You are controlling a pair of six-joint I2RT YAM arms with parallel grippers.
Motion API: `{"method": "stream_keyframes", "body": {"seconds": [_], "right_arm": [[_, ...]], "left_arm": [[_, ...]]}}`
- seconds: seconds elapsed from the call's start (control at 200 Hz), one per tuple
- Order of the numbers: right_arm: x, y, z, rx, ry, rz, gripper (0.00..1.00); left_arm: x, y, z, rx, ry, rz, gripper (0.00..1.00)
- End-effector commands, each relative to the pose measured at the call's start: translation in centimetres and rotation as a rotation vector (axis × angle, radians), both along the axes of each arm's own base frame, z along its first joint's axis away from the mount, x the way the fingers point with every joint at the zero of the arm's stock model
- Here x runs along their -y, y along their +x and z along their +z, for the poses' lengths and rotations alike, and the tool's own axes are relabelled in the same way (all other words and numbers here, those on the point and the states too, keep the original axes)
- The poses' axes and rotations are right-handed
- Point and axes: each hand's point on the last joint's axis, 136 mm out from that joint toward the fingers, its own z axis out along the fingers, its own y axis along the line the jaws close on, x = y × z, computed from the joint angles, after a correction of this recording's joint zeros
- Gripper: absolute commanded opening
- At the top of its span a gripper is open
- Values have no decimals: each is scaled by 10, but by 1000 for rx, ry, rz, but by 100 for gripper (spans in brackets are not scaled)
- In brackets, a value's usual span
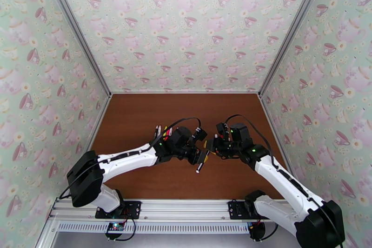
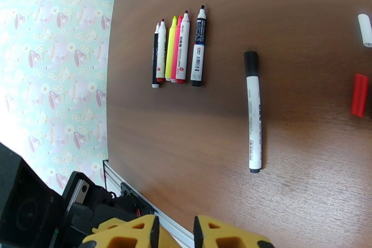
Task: Open the pen caps
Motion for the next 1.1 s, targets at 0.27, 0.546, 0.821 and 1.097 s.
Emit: {"method": "stream_keyframes", "body": {"seconds": [0.27,0.546,0.821,1.097], "right_arm": [[1,7,5,38,-32,-11,26],[2,7,5,41,-39,-10,17],[-1,6,11,48,-16,3,13],[-7,2,21,51,34,30,12]], "left_arm": [[7,-6,8,-1,-23,-34,10],[8,-7,7,-8,-26,-38,10],[13,-7,15,-19,-78,-33,29],[23,0,10,-29,-92,-17,40]]}}
